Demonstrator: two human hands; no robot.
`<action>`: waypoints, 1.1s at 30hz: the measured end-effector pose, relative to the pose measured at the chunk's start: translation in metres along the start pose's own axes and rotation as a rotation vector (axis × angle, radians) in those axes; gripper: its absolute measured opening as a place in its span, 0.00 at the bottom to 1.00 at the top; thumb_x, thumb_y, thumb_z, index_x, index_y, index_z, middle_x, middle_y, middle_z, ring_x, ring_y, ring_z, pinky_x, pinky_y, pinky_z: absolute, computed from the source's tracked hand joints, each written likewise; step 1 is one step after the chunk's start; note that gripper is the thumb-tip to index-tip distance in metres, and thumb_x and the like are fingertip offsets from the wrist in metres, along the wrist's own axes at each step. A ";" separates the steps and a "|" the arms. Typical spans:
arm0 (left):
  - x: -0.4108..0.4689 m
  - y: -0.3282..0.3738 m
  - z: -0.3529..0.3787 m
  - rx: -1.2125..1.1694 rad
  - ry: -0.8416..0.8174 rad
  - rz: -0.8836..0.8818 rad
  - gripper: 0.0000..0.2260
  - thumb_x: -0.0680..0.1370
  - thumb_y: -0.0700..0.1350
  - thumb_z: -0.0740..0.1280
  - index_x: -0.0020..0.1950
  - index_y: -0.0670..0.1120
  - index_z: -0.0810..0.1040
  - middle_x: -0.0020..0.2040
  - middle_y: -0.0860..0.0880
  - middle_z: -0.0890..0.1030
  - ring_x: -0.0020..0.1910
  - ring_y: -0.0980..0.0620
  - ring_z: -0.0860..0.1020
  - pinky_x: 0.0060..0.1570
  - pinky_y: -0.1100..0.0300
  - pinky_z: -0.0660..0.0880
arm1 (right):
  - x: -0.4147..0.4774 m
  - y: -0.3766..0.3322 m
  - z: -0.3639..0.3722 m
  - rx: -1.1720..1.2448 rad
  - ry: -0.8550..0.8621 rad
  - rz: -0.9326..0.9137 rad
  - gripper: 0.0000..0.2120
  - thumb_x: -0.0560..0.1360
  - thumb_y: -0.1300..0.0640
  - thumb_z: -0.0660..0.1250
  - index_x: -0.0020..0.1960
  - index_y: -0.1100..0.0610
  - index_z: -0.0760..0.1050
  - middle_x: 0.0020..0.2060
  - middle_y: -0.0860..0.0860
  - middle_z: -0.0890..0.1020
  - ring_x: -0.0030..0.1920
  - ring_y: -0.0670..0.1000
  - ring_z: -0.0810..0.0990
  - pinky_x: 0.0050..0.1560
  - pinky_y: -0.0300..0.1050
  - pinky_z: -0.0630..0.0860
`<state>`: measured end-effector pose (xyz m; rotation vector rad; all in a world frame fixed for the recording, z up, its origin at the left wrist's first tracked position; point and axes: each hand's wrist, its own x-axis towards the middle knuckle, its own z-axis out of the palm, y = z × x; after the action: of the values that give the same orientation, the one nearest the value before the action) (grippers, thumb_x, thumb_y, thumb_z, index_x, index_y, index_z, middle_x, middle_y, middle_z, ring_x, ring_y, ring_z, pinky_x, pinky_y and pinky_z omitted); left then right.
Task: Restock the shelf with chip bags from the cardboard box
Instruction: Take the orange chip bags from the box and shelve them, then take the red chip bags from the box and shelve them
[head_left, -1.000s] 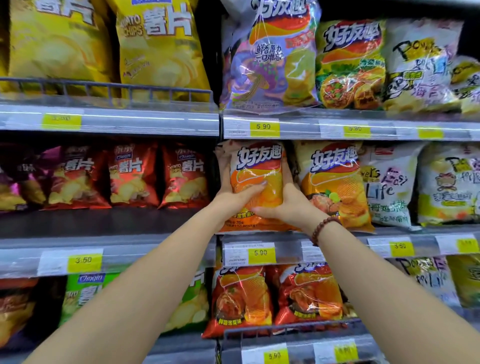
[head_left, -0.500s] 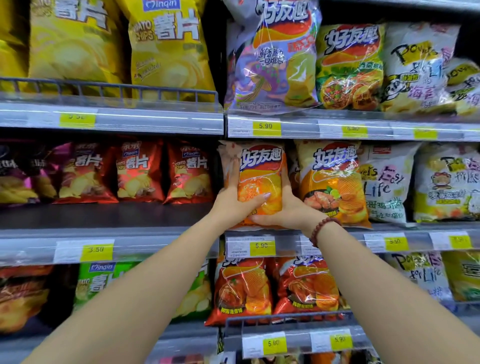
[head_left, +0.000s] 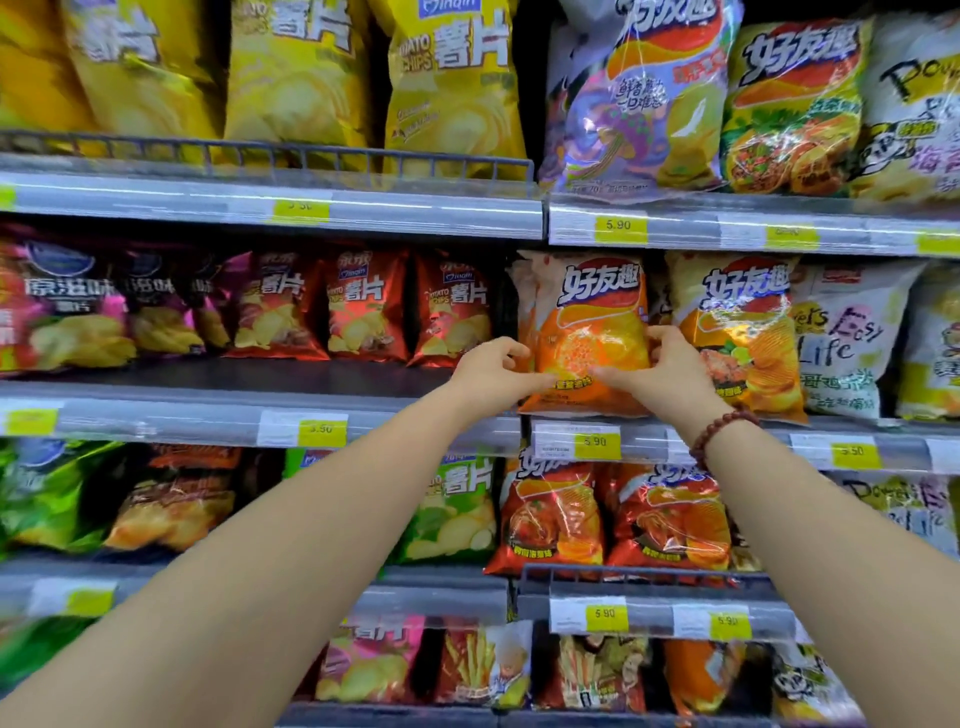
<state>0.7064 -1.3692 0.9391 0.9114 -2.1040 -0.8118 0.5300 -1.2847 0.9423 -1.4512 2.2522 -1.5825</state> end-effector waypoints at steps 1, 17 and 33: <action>-0.005 -0.002 -0.005 -0.011 0.004 0.009 0.24 0.73 0.54 0.72 0.66 0.48 0.74 0.64 0.47 0.75 0.57 0.51 0.75 0.51 0.60 0.72 | -0.006 -0.005 -0.001 -0.016 0.030 -0.001 0.42 0.64 0.46 0.78 0.71 0.57 0.62 0.66 0.57 0.72 0.64 0.56 0.73 0.63 0.55 0.74; -0.114 -0.144 -0.125 -0.092 -0.069 -0.095 0.05 0.74 0.46 0.72 0.41 0.46 0.80 0.48 0.39 0.84 0.48 0.44 0.82 0.52 0.51 0.78 | -0.162 -0.086 0.156 -0.016 -0.096 0.107 0.26 0.68 0.47 0.75 0.61 0.57 0.72 0.52 0.52 0.76 0.55 0.52 0.76 0.56 0.46 0.74; -0.267 -0.441 -0.038 -0.045 -0.320 -0.667 0.04 0.74 0.41 0.71 0.38 0.46 0.81 0.44 0.46 0.83 0.48 0.47 0.81 0.55 0.55 0.77 | -0.339 0.125 0.331 -0.047 -0.511 0.612 0.12 0.67 0.58 0.77 0.41 0.54 0.72 0.31 0.48 0.74 0.43 0.53 0.76 0.56 0.50 0.77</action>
<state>1.0279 -1.4145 0.5372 1.5802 -2.0335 -1.4100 0.8027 -1.2842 0.5352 -0.8892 2.1237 -0.8651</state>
